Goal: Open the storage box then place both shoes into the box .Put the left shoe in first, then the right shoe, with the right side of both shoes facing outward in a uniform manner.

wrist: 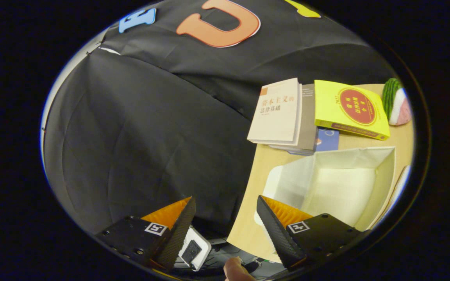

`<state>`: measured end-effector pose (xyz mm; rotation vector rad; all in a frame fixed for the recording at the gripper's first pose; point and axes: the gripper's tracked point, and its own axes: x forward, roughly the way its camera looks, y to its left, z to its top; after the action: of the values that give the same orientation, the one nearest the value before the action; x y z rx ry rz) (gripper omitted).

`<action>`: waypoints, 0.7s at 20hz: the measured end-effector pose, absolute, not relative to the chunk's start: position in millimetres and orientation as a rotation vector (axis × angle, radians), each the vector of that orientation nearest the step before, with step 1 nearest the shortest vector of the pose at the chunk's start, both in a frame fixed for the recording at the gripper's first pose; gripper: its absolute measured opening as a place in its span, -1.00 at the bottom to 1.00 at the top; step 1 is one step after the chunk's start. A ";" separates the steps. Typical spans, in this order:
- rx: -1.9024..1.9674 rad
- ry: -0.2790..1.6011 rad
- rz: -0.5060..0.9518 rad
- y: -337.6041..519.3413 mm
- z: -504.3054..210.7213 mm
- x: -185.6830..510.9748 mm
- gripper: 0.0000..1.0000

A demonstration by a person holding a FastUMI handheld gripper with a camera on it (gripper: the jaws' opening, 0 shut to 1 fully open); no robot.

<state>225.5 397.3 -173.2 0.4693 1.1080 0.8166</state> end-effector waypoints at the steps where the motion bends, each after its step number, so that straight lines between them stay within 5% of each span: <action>1: 0.464 1.100 0.806 380.2 -174.0 227.4 0.92; 14: 0.335 1.037 0.589 104.3 -227.4 242.2 0.91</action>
<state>242.2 104.3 -227.4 0.3348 1.0367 0.5885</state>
